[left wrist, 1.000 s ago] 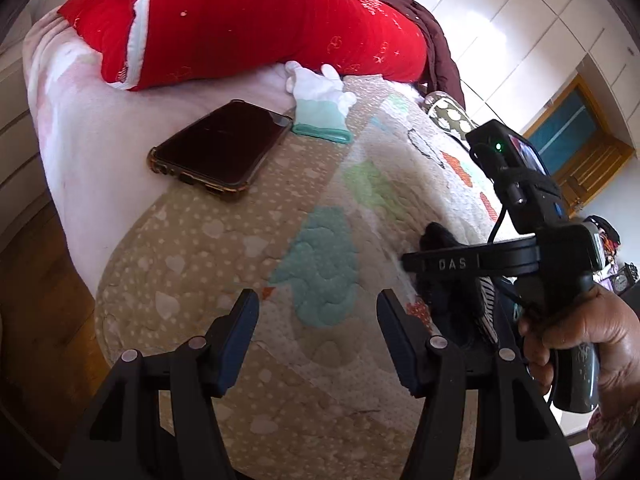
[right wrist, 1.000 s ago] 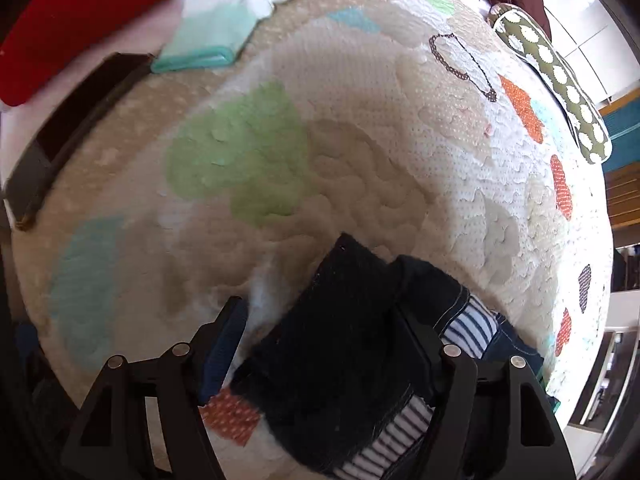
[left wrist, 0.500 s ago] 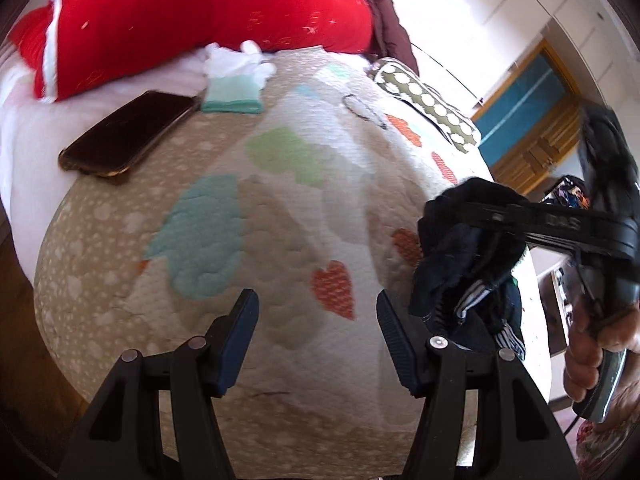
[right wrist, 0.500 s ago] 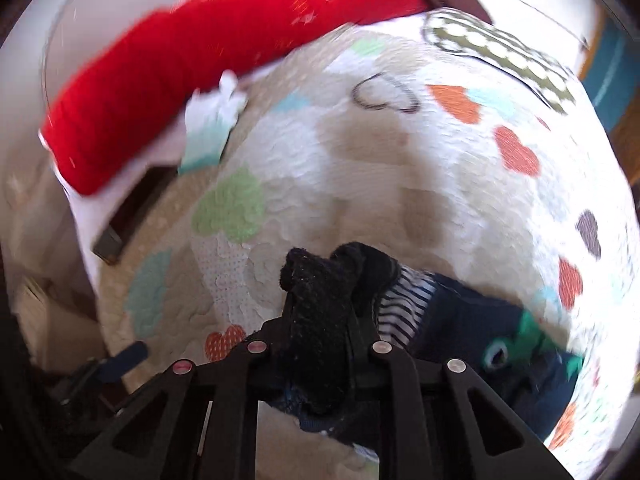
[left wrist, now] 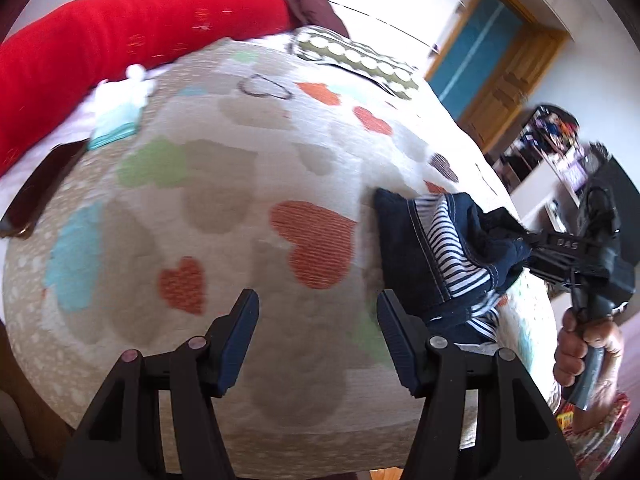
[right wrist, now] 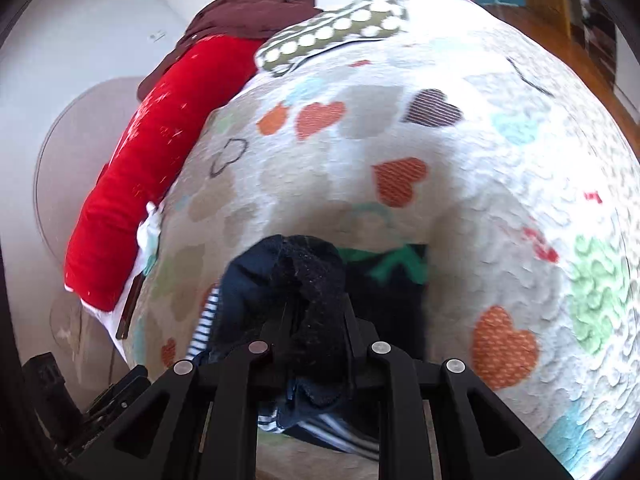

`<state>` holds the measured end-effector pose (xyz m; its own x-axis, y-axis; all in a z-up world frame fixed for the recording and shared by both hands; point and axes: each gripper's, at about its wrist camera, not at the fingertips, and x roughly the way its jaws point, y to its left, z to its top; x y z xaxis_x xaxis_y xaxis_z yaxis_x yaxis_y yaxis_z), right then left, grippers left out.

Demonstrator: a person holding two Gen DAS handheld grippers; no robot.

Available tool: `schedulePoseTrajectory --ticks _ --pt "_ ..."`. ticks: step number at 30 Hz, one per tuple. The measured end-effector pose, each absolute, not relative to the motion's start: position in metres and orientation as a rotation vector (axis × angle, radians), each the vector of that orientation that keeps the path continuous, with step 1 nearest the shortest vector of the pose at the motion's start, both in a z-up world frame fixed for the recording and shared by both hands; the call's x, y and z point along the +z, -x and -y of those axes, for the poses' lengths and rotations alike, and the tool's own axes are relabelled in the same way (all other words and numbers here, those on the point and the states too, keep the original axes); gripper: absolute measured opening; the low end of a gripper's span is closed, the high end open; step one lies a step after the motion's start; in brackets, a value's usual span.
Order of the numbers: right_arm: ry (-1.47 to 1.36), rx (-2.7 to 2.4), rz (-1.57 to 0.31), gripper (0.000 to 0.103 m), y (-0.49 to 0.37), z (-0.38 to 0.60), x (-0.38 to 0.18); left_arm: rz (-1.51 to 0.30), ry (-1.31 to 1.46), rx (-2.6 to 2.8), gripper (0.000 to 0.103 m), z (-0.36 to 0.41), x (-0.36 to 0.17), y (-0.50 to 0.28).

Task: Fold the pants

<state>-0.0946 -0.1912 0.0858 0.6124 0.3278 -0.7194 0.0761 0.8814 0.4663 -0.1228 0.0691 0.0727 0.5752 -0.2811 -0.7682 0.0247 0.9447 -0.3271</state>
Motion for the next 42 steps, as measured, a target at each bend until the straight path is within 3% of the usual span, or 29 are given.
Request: schedulePoseTrajectory --ticks 3,4,5,7,13,19,30,42 --pt "-0.523 0.129 -0.903 0.02 0.101 0.214 0.073 -0.969 0.265 -0.209 0.06 -0.047 0.072 0.114" --pt "-0.524 0.088 -0.903 0.024 0.103 0.224 0.068 -0.974 0.255 -0.216 0.06 -0.041 0.072 0.11" --pt "-0.525 0.033 -0.905 0.037 0.106 0.233 0.065 -0.975 0.243 -0.225 0.06 -0.035 0.074 0.107" --pt "-0.571 0.011 -0.866 0.043 0.117 0.248 0.067 -0.967 0.22 -0.235 0.06 -0.023 0.077 0.099" --pt "-0.685 0.189 -0.691 0.043 0.142 0.256 0.101 -0.981 0.169 -0.285 0.06 0.019 0.071 0.073" --pt "-0.738 0.311 -0.732 0.043 0.132 0.228 0.089 -1.087 0.131 -0.291 0.06 0.039 0.039 0.063" --pt "-0.644 0.114 -0.694 0.049 0.167 0.238 0.061 -0.923 0.03 -0.142 0.064 0.015 0.078 0.109" --pt "-0.548 0.049 -0.641 0.058 0.198 0.207 0.074 -0.83 -0.047 -0.069 0.067 0.011 0.099 0.141"
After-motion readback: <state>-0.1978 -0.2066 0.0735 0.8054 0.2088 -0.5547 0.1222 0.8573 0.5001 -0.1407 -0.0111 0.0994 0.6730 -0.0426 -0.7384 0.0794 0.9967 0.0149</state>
